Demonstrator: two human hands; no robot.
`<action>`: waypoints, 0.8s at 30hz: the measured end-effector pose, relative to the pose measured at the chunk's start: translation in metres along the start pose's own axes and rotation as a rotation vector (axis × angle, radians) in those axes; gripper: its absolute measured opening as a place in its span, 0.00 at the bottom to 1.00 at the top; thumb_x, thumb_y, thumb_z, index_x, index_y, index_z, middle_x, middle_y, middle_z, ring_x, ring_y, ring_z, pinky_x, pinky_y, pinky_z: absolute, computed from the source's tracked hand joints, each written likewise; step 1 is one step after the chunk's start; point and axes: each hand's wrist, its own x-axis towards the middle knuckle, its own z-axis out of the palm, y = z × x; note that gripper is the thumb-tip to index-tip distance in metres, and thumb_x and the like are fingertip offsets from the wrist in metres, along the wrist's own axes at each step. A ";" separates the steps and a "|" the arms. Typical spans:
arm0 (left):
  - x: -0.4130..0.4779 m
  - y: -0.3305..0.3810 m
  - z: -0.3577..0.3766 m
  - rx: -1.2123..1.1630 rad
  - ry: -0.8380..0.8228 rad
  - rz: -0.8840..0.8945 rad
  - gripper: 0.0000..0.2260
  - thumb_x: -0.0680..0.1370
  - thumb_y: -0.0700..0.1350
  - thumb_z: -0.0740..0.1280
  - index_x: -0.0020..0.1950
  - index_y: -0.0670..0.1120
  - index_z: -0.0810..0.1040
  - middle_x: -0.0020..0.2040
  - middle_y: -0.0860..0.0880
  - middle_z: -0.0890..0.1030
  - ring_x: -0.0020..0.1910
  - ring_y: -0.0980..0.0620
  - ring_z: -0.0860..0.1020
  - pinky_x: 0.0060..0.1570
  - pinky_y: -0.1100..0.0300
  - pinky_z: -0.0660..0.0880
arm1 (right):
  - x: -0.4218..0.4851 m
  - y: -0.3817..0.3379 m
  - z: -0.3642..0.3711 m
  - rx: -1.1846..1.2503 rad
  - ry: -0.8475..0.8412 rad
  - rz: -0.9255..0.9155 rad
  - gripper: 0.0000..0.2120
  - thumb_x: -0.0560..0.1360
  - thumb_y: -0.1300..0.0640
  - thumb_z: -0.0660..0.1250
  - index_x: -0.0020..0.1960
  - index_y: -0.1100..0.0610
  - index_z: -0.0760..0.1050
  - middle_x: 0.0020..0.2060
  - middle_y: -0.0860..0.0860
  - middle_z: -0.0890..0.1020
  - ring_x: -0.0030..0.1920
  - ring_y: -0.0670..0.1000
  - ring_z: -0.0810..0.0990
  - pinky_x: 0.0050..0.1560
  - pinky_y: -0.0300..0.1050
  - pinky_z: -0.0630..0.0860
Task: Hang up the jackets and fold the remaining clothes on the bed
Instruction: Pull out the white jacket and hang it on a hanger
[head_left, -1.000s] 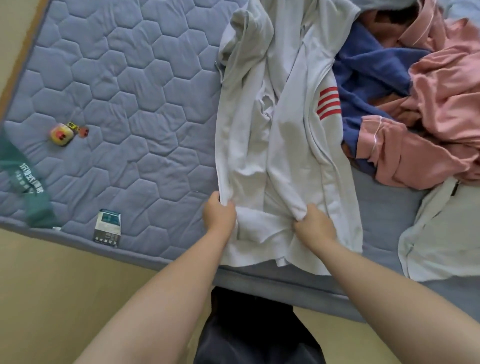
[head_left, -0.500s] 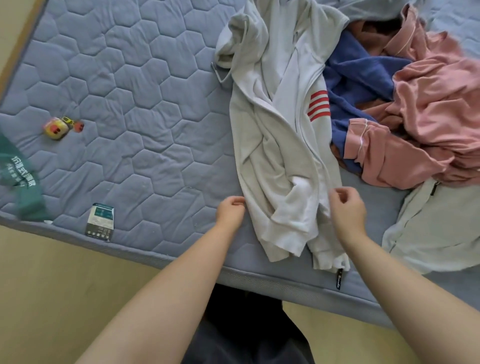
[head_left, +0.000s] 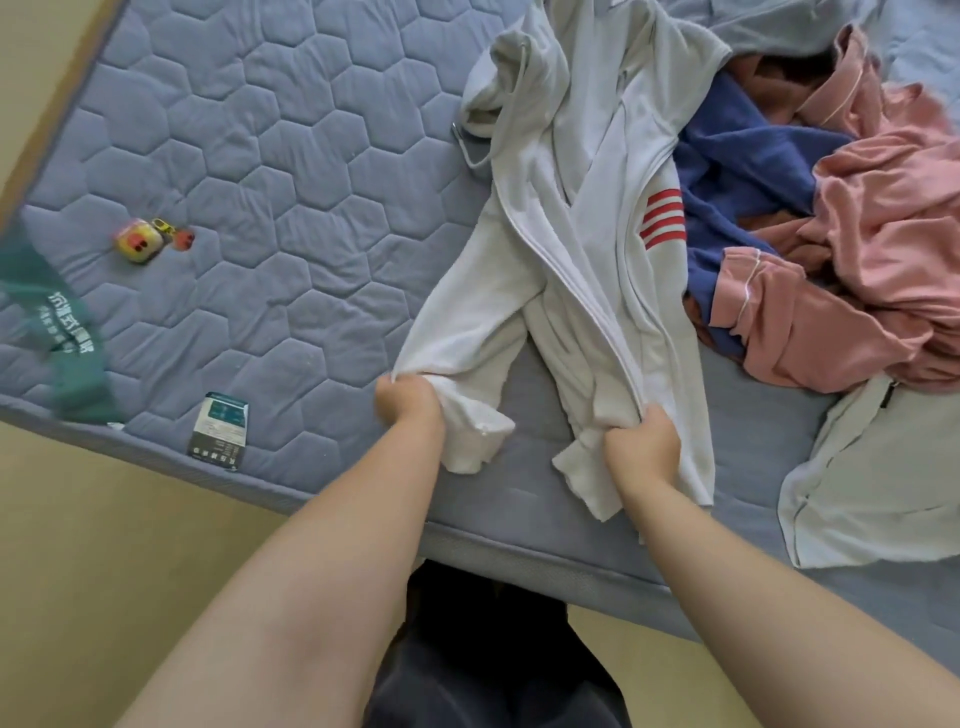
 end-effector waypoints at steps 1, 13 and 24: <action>0.017 0.016 -0.014 -0.022 0.055 0.021 0.15 0.79 0.37 0.55 0.63 0.37 0.75 0.61 0.40 0.78 0.59 0.41 0.77 0.57 0.55 0.73 | -0.005 -0.001 0.002 0.019 -0.013 0.039 0.13 0.70 0.69 0.58 0.53 0.62 0.73 0.47 0.58 0.77 0.48 0.60 0.76 0.47 0.48 0.74; 0.060 0.010 -0.091 0.327 -0.370 0.225 0.12 0.76 0.33 0.58 0.52 0.42 0.79 0.40 0.43 0.80 0.39 0.47 0.79 0.35 0.62 0.76 | -0.081 -0.100 0.058 0.581 -0.933 0.274 0.20 0.66 0.78 0.48 0.43 0.64 0.75 0.36 0.57 0.80 0.39 0.56 0.80 0.43 0.47 0.79; -0.011 -0.045 -0.024 0.384 -0.880 -0.005 0.17 0.79 0.49 0.65 0.66 0.44 0.72 0.60 0.46 0.76 0.57 0.51 0.75 0.52 0.59 0.71 | -0.018 -0.007 -0.001 0.618 -0.391 0.584 0.12 0.74 0.67 0.58 0.55 0.67 0.73 0.48 0.62 0.82 0.50 0.62 0.80 0.55 0.57 0.75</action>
